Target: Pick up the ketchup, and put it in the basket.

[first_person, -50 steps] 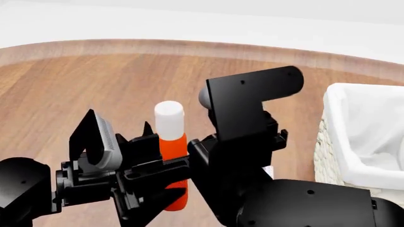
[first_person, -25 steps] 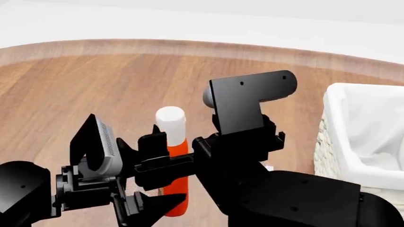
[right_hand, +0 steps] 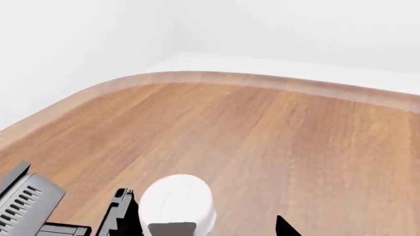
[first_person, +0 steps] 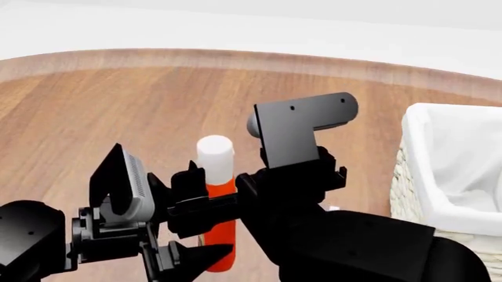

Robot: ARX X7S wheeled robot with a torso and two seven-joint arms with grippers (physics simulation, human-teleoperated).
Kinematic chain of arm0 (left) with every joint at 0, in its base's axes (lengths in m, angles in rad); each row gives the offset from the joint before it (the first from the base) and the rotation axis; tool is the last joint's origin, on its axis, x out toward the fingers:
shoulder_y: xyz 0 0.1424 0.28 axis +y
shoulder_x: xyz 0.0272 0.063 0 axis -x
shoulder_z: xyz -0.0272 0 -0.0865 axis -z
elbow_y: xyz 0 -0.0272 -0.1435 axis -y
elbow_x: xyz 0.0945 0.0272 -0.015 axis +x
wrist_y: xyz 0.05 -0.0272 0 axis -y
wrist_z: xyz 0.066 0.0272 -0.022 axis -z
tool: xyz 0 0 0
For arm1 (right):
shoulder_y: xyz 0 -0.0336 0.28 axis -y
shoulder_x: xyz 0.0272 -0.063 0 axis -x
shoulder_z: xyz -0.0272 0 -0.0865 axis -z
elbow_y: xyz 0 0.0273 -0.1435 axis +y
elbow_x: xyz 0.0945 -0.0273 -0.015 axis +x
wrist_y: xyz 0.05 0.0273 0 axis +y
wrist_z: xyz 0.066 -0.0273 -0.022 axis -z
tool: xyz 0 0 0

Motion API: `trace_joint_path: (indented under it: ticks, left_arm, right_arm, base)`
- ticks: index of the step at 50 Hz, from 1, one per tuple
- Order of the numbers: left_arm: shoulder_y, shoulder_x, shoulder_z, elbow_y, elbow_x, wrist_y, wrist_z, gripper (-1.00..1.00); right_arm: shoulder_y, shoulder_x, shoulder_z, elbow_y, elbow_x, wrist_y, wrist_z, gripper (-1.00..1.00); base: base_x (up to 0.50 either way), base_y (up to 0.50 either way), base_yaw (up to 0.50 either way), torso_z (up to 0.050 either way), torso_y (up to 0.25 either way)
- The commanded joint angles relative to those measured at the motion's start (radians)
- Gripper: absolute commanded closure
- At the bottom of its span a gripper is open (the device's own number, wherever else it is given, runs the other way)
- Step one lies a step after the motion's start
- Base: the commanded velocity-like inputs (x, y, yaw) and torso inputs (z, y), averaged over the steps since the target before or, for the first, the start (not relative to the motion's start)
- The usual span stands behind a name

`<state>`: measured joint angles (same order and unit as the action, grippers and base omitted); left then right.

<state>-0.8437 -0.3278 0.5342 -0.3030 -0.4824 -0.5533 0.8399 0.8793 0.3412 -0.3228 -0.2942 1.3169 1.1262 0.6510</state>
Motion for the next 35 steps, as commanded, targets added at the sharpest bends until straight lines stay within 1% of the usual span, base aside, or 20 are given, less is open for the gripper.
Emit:
trace_joint_path:
  ticks: [1,18,19,35]
  left_arm:
    - [0.002,-0.003,-0.001,0.022,-0.023,-0.013,-0.008,1.00]
    - [-0.010,0.000,0.008,-0.012,-0.018,0.010,0.006,1.00]
    - [-0.008,-0.001,0.008,-0.009,-0.019,0.009,0.006,1.00]
    - [-0.006,0.000,0.011,-0.006,-0.019,0.013,-0.006,1.00]
  right_arm:
    - [0.009,-0.005,-0.022,0.031,-0.027,-0.014,-0.026,-1.00]
    - [0.007,-0.013,-0.057,0.061,-0.061,-0.037,-0.058,-1.00]
    - [0.008,-0.012,-0.057,0.061,-0.060,-0.036,-0.056,1.00]
    - [-0.002,-0.004,-0.072,0.063,-0.073,-0.051,-0.068,1.00]
  base:
    - [0.00,0.00,0.00,0.000,0.000]
    - [0.00,0.00,0.00,0.000,0.000]
    - [0.00,0.00,0.00,0.000,0.000]
    - [0.00,0.00,0.00,0.000,0.001]
